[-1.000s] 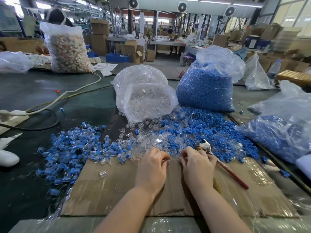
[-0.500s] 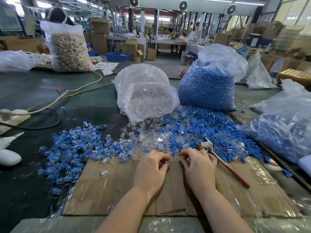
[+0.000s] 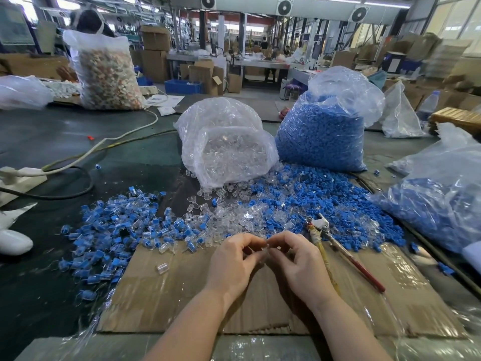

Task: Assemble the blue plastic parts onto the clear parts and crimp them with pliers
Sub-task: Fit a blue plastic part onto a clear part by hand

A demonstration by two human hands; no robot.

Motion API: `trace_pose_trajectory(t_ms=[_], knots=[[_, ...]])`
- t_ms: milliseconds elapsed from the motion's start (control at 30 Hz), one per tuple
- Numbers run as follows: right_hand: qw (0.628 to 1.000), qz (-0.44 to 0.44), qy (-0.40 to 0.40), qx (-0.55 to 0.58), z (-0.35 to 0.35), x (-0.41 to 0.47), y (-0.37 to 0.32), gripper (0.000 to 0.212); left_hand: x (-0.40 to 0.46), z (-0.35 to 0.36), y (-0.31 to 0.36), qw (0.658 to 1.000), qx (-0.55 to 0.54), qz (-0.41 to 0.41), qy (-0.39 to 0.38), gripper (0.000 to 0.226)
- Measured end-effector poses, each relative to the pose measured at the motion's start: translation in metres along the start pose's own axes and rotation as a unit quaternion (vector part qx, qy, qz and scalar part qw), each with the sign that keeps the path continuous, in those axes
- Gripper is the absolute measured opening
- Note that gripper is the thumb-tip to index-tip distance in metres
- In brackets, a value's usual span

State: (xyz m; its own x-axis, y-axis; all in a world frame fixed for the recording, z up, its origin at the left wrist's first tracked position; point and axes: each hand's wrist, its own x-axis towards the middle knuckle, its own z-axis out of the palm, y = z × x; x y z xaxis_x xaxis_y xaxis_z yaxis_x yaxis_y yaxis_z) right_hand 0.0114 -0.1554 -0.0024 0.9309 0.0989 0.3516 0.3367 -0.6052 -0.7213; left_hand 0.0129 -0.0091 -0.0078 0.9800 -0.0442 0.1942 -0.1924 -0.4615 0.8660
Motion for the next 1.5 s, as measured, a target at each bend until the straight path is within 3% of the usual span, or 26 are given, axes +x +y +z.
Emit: trace_pose_trajectory(t_ms=[433,600,700,833,967,1200,1500], knots=[[1.000,-0.009,0.002,0.019,0.001,-0.001,-0.002,0.011,0.000,0.000,-0.002,1.000,0.006,0.006,-0.017,0.013],[0.980,-0.072,0.092,-0.161,-0.004,-0.001,-0.008,0.016,-0.001,-0.001,-0.002,1.000,-0.026,-0.016,0.004,0.013],[0.963,0.003,0.132,-0.235,-0.013,0.005,-0.004,0.020,-0.002,0.000,-0.002,1.000,-0.012,-0.017,0.001,0.015],[0.942,0.096,0.101,-0.306,-0.024,0.017,0.005,0.028,-0.002,0.001,-0.002,1.000,0.021,-0.006,0.010,0.012],[0.923,0.083,0.047,-0.373,-0.023,0.031,0.009,0.024,-0.001,0.001,-0.002,1.000,0.026,-0.005,0.008,0.005],[0.894,0.113,-0.036,-0.432,-0.013,0.045,0.007,0.039,0.000,0.002,-0.003,0.999,0.036,-0.002,0.015,0.006],[0.898,0.100,-0.035,-0.427,-0.012,0.046,0.006,0.020,-0.001,0.002,-0.002,0.999,0.041,0.002,0.020,0.006]])
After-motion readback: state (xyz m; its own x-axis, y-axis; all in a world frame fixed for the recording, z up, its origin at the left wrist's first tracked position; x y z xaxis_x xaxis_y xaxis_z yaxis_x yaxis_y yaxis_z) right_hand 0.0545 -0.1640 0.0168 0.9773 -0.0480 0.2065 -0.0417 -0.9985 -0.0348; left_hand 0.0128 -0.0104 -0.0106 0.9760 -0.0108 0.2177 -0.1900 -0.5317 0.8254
